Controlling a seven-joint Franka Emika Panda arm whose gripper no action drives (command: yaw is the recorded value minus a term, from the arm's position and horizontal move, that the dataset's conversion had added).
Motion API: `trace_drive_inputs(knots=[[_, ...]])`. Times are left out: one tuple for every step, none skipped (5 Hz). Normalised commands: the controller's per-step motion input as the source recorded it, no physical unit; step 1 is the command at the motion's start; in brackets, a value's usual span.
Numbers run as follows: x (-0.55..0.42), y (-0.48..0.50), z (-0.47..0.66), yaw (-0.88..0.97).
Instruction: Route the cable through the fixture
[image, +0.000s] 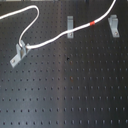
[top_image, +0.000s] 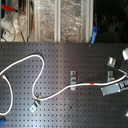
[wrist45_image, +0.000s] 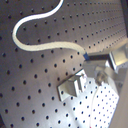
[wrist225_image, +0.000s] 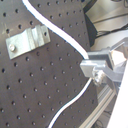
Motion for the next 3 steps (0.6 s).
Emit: trace_drive_inputs(knots=[[-0.025, 0.013, 0.00, 0.00], [-0.141, 0.285, 0.24, 0.57], [0.006, 0.121, 0.27, 0.81]])
